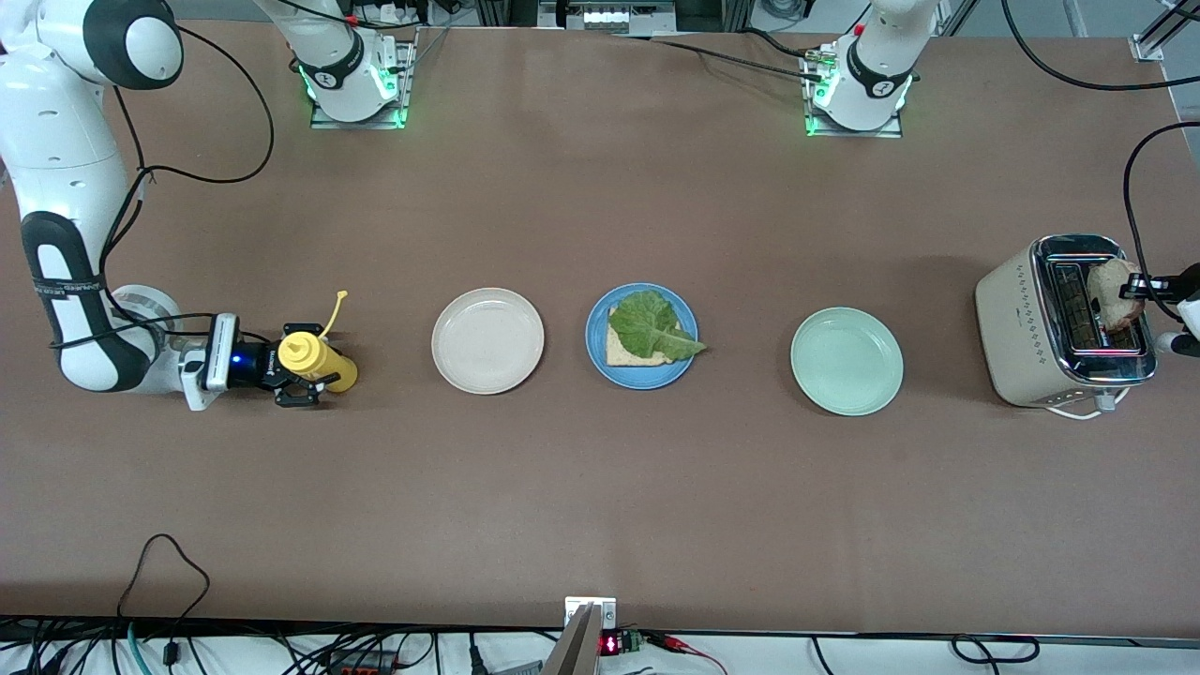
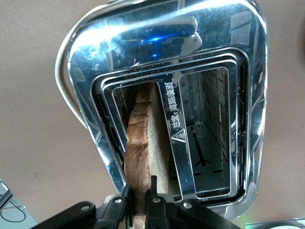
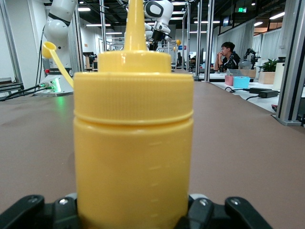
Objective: Make sandwich in blue plate with both arms
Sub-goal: 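Return the mustard with the right gripper while the left gripper grasps bread, then lift the bread with the left gripper while the right gripper releases mustard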
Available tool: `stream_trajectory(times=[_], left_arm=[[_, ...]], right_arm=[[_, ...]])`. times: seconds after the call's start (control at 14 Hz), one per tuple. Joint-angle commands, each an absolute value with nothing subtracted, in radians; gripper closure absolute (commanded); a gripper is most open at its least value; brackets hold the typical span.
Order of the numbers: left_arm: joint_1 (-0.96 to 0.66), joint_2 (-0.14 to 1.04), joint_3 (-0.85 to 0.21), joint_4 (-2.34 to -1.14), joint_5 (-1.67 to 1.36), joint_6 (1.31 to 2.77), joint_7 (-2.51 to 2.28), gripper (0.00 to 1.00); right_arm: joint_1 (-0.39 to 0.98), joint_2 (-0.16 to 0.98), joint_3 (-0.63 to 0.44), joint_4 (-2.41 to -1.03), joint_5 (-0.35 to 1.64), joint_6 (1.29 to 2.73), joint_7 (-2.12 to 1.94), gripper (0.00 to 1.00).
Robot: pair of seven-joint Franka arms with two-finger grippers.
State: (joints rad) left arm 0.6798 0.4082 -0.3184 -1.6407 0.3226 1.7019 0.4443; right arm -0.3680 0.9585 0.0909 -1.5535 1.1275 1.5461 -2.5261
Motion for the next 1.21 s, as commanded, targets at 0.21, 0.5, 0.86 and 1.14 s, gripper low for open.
stream_trajectory(times=[0.21,0.5,0.86,1.14], left_arm=[[0.687,0.302,-0.363,-1.577,0.304,1.573,0.465,0.99],[0.686,0.302,-0.431,-1.43,0.305,1.399,0.454,0.99],[0.681,0.31,-0.659,-1.397,0.308,1.351,0.321,0.99],[0.551,0.347,-0.73,-1.399,0.254,1.302,0.253,0.99]], right_arm=[[-0.449,0.948,0.106,-1.537,1.076,1.523,-2.531,0.0],[-0.52,0.927,0.106,-1.51,0.968,1.522,-2.511,0.0],[-0.509,0.743,0.103,-1.499,0.738,1.578,-2.317,0.0],[-0.468,0.605,0.104,-1.503,0.553,1.652,-2.067,0.0]])
